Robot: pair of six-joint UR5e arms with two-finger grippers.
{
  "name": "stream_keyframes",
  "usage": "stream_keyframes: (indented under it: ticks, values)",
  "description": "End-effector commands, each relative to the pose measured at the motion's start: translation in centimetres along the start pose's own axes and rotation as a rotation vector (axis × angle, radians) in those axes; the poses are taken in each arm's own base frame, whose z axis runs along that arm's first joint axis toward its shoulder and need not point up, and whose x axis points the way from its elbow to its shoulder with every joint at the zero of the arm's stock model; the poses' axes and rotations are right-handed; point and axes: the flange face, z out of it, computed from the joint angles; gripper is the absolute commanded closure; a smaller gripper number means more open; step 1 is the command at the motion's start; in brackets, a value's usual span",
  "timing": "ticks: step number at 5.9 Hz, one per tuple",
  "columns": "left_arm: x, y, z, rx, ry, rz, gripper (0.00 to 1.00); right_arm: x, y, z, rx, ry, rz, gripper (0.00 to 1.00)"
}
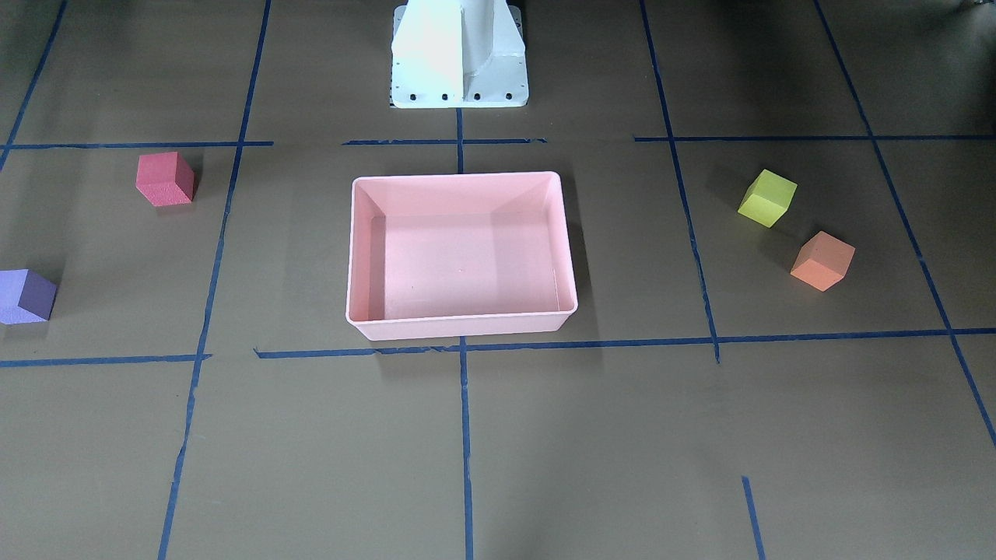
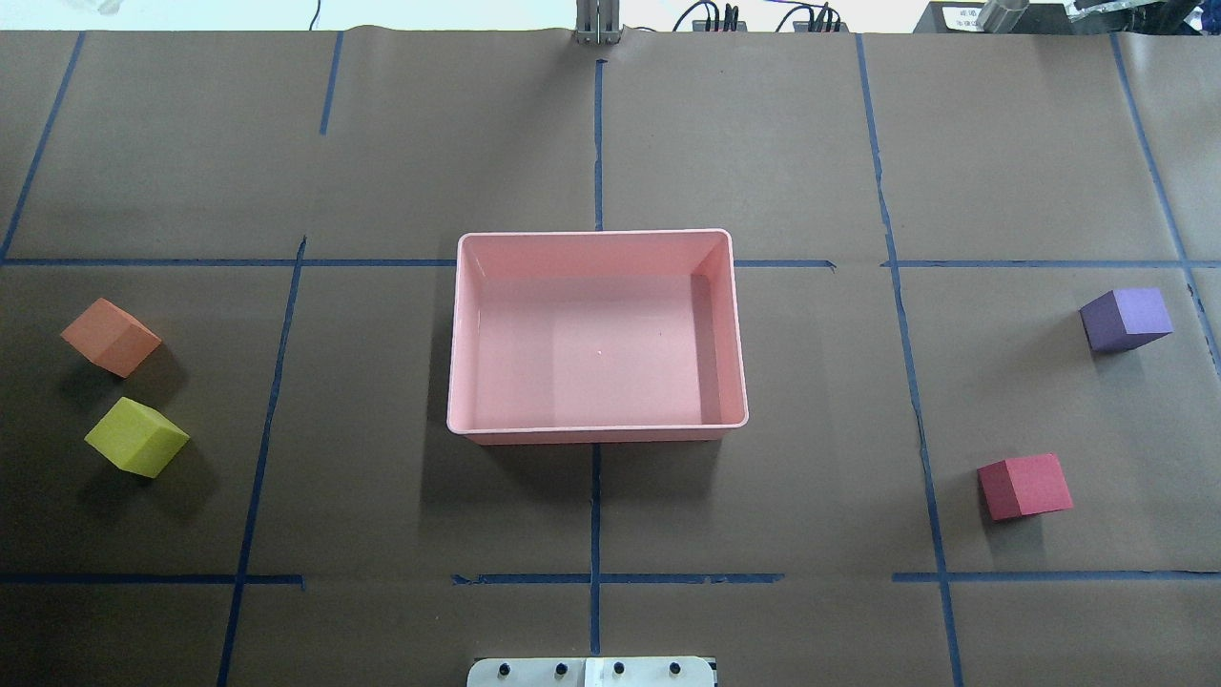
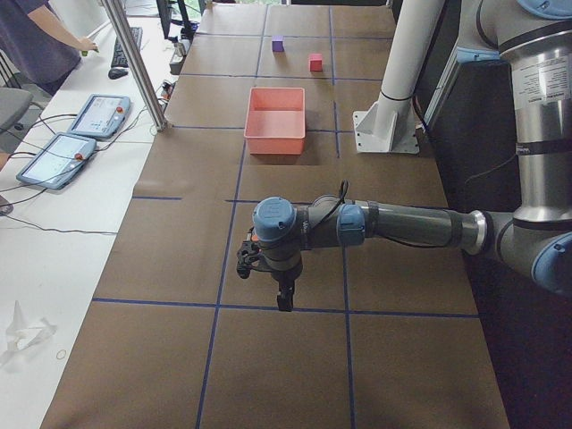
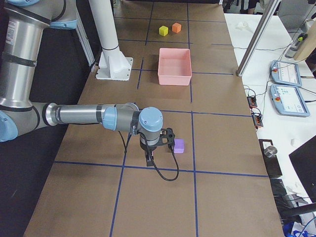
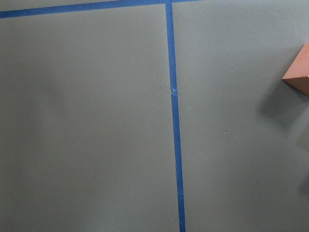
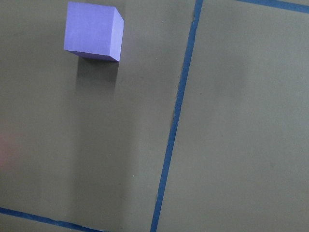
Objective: Place blocks into pink bin with both arms
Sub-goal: 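Reach the right gripper toward the purple cube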
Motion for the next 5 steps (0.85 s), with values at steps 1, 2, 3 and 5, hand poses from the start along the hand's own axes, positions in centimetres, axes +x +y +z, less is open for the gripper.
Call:
stream_keyframes:
  ticks: [1,2,3,5]
  values:
    - [0.1,-0.1,0.0,0.000,0.004,0.002,0.00,-0.4,-1.0,-0.5,0.013,0.005,-0.020,0.00]
    - [0.1,0.0,0.0,-0.001,0.006,0.001,0.00,-1.8,-3.5,-0.3,0.024,0.005,-0.039,0.00]
    - [0.1,0.0,0.0,-0.001,0.006,-0.001,0.00,-3.6,-5.8,1.0,0.077,0.003,-0.013,0.00]
    - [0.1,0.0,0.0,0.000,0.007,0.001,0.00,-5.9,-9.6,8.2,0.168,-0.016,0.021,0.00]
